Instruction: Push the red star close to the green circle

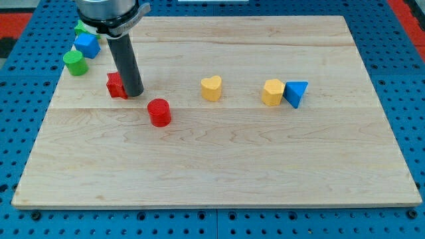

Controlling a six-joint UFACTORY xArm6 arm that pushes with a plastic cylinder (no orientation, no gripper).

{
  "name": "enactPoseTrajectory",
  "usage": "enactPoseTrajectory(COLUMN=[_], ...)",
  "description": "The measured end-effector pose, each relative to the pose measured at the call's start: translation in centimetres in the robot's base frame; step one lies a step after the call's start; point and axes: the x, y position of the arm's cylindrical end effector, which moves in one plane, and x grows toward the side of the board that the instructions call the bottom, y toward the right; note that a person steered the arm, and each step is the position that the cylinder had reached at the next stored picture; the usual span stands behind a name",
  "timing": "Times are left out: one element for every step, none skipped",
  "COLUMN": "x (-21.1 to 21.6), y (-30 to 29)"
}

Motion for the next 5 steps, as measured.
enactPoseTrajectory(x=[-0.5, -1.5, -1.9, -3.5, -3.7], y=[-3.0, -5.5, -2.5, -2.7, -6.4])
